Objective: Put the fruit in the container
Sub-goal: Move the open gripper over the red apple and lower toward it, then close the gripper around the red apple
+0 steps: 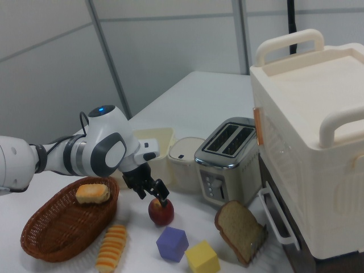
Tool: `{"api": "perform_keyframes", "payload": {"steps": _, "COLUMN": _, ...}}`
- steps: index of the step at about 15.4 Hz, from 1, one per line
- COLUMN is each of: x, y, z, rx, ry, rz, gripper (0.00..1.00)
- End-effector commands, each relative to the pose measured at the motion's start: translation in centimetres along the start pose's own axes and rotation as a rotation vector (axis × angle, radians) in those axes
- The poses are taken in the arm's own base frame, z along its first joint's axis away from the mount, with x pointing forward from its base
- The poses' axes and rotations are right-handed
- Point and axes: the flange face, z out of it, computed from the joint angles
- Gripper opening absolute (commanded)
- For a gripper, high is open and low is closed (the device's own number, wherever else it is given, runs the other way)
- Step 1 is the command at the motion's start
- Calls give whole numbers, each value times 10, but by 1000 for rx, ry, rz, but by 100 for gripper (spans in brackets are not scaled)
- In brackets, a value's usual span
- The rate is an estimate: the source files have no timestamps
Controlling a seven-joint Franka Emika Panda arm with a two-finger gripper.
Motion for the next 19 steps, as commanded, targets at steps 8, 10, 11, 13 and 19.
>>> {"api": "perform_keyframes", "payload": {"steps": 8, "x": 2, "y": 6, "z": 8, "rx": -45, "ry": 18, "rz": -14, "gripper": 100}}
{"api": "perform_keyframes", "payload": {"steps": 10, "x": 2, "y": 10, "z": 11, "rx": -47, "ry": 18, "rz": -9, "gripper": 100}}
{"api": "perform_keyframes", "payload": {"steps": 11, "x": 2, "y": 9, "z": 14, "rx": -50, "ry": 15, "rz": -12, "gripper": 100}}
{"api": "perform_keyframes", "payload": {"steps": 13, "x": 3, "y": 8, "z": 23, "rx": -56, "ry": 14, "rz": -20, "gripper": 100}}
{"api": "perform_keyframes", "payload": {"steps": 19, "x": 0, "y": 7, "z": 43, "rx": -91, "ry": -10, "rz": -58, "gripper": 82}}
